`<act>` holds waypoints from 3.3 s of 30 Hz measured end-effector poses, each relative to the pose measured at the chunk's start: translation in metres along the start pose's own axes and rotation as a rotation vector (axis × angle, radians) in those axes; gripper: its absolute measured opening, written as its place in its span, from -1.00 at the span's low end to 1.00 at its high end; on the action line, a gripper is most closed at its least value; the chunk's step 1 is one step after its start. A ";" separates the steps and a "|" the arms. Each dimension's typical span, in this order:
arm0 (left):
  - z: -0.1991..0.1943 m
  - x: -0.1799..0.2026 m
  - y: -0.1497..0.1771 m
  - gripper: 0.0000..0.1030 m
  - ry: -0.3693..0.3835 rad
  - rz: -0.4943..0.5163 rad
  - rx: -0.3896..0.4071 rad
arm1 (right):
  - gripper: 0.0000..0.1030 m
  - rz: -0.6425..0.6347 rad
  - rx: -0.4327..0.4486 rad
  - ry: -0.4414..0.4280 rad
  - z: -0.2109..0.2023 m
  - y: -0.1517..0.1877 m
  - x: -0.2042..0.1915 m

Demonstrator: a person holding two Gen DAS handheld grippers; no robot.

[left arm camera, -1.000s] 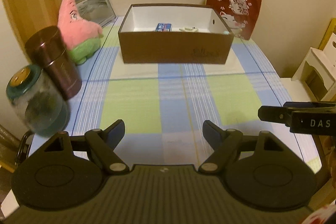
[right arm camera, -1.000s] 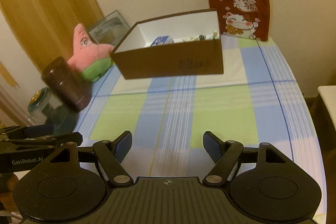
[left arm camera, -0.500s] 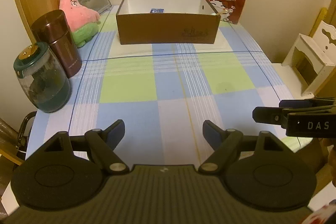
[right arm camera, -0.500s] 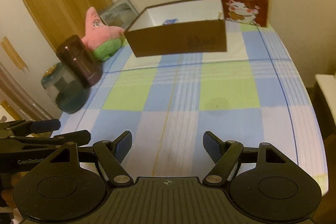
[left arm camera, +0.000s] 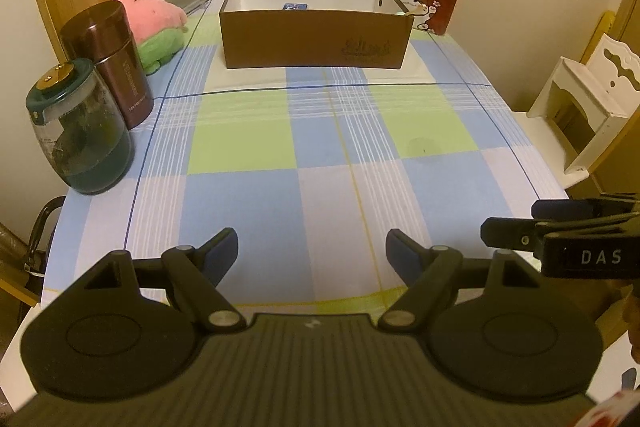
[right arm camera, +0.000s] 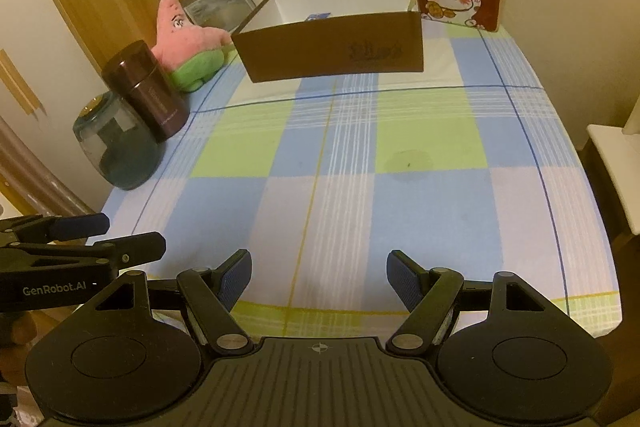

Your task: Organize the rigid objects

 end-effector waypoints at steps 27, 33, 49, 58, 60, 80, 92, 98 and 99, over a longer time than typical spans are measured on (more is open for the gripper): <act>0.008 0.004 0.002 0.55 -0.002 -0.010 -0.015 | 0.44 -0.005 -0.033 -0.002 0.012 0.002 -0.001; 0.008 0.003 0.002 0.55 -0.001 -0.014 -0.015 | 0.44 -0.004 -0.033 -0.002 0.012 0.001 -0.002; 0.009 0.005 0.001 0.51 0.002 -0.016 -0.013 | 0.44 -0.004 -0.035 -0.006 0.013 0.000 -0.003; 0.009 0.004 0.001 0.51 0.003 -0.015 -0.012 | 0.44 -0.003 -0.034 -0.005 0.013 0.000 -0.004; 0.009 0.004 0.001 0.51 0.002 -0.015 -0.011 | 0.44 -0.003 -0.034 -0.006 0.013 0.000 -0.004; 0.009 0.004 0.001 0.51 0.003 -0.015 -0.011 | 0.44 -0.004 -0.033 -0.006 0.012 0.000 -0.004; 0.008 0.005 0.000 0.51 0.003 -0.015 -0.012 | 0.44 -0.004 -0.033 -0.006 0.012 0.000 -0.004; 0.008 0.005 0.000 0.51 0.002 -0.016 -0.012 | 0.44 -0.004 -0.033 -0.006 0.013 0.000 -0.005; 0.008 0.005 0.000 0.51 0.002 -0.017 -0.011 | 0.44 -0.005 -0.033 -0.007 0.012 0.000 -0.005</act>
Point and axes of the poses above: each gripper's, at about its wrist camera, not at the fingertips, and z roughly the way its jaws point, x to its right, y to its underside, the point moved 6 cm from there along z, roughly the way its jaws point
